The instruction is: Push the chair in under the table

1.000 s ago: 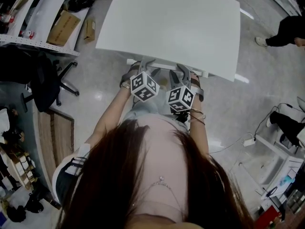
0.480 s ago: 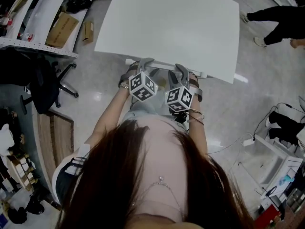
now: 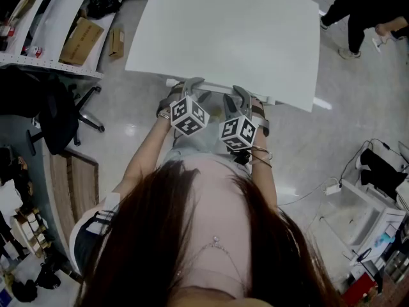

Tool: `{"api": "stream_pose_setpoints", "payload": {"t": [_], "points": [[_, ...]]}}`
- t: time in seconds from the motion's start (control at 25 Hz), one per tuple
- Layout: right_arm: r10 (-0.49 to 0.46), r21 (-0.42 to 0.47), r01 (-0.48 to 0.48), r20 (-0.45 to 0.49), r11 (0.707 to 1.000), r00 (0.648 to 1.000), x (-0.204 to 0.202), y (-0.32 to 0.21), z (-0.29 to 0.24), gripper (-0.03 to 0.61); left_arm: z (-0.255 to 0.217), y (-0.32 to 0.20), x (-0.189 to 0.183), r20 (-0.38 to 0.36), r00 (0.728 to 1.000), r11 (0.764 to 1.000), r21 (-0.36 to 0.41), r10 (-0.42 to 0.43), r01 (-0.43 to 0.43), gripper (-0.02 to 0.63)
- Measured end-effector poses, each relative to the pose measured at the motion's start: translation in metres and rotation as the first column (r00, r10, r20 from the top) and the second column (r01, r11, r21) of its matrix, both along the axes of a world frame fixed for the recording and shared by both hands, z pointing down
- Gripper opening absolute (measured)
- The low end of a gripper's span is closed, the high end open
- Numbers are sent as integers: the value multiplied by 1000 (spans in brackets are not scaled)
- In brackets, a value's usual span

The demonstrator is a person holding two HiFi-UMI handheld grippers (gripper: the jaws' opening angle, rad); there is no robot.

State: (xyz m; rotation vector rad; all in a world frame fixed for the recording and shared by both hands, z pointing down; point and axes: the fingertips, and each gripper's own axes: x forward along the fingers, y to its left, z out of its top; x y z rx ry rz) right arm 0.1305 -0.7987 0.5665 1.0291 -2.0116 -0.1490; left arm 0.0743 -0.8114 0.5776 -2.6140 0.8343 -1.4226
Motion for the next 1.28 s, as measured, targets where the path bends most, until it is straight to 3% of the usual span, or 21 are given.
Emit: {"api": "stream_pose_setpoints", "payload": {"t": [1.12, 1.28], "points": [[14, 28, -14, -7, 1000, 1000, -4, 0, 1, 178, -1, -2, -3, -13, 1000, 1000, -8, 9, -9, 189], [10, 67, -8, -33, 998, 999, -1, 3, 2, 178, -2, 1, 0, -14, 1000, 999, 35, 7, -6, 192]]}}
